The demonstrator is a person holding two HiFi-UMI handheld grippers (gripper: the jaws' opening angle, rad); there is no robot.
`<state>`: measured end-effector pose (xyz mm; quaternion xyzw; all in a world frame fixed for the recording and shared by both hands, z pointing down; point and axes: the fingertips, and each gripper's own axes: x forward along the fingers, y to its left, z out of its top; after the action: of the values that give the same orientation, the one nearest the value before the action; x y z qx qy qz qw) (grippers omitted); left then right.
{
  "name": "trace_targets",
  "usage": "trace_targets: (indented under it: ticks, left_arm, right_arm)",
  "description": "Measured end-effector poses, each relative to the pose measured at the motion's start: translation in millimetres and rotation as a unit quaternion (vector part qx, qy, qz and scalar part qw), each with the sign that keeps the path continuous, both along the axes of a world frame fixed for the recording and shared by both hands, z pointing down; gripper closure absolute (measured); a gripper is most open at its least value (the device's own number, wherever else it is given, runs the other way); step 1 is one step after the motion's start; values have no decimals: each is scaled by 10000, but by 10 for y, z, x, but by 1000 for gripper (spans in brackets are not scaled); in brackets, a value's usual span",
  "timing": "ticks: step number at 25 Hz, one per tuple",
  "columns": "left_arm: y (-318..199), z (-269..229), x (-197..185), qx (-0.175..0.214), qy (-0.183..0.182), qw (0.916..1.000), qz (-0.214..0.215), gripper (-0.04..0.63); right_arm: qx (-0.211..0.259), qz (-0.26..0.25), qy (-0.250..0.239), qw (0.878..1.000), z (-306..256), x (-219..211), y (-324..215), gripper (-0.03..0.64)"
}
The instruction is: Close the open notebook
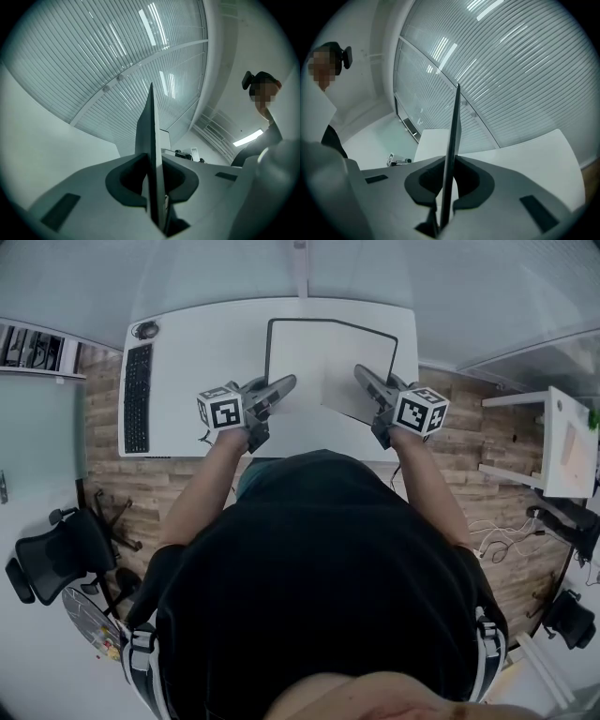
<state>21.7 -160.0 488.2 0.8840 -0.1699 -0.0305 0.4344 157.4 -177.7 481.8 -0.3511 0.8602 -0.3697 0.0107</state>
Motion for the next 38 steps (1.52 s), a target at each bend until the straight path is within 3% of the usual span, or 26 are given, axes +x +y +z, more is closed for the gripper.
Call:
trace_targets:
  ticks: [11, 38]
  left_arm:
    - [-69, 118, -12, -111, -184, 9997, 90, 534]
    - [-214, 1163, -141, -1105, -468, 9925, 245, 535]
  right_arm:
    - [-133, 53, 47, 9999, 119, -28, -46, 561]
    - [-973, 54, 471, 9941, 1143, -218, -215, 561]
